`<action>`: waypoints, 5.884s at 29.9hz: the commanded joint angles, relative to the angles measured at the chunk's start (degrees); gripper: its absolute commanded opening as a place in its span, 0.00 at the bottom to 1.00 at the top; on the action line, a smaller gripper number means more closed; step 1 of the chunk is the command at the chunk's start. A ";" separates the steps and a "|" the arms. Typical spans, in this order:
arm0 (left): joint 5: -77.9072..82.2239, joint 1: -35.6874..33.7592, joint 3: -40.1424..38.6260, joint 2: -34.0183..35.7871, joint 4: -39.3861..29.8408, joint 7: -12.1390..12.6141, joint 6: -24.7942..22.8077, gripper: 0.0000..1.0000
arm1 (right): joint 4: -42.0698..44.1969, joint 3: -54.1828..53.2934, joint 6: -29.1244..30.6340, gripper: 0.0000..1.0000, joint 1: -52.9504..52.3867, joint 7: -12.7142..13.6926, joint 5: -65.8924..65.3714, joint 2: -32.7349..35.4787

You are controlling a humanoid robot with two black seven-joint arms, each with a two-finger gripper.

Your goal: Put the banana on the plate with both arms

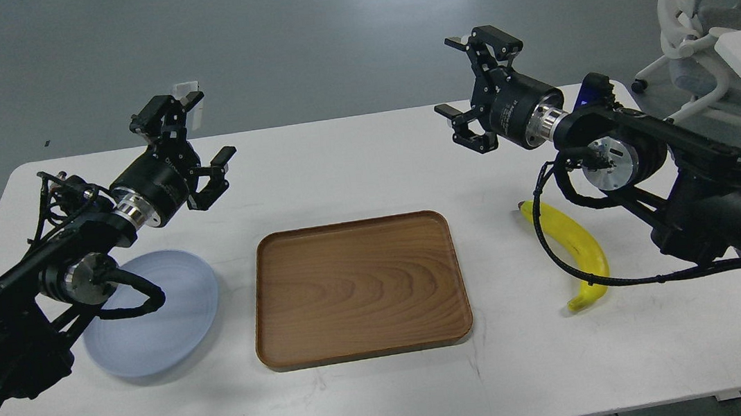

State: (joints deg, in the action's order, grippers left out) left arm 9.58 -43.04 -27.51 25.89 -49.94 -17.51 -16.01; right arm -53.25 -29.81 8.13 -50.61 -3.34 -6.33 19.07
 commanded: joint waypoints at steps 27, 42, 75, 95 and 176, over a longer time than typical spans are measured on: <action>0.79 -0.90 0.97 -0.40 -0.16 0.90 4.05 0.98 | 1.57 1.78 -0.04 0.99 -1.43 -0.09 0.00 -0.97; 8.04 -2.31 1.23 -0.58 -0.86 0.90 5.02 0.98 | 1.57 1.43 -0.04 0.99 -0.81 -0.35 0.00 -0.53; 65.30 -1.52 23.82 24.55 -16.15 -5.43 33.41 0.98 | 1.48 -8.24 -0.13 0.99 8.86 -0.70 0.09 3.86; 64.25 8.49 28.12 27.99 -6.66 -5.51 33.41 0.98 | 1.31 -8.51 -0.31 0.99 9.65 -0.79 0.09 4.57; 76.99 -7.41 29.79 -3.39 -0.16 -10.49 18.82 0.00 | 0.69 -13.52 -0.39 0.98 6.57 -0.44 3.08 10.72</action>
State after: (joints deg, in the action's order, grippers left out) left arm 86.66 -50.59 1.64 22.59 -50.38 -28.00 2.86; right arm -52.55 -43.16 7.74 -44.04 -3.69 -3.26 29.77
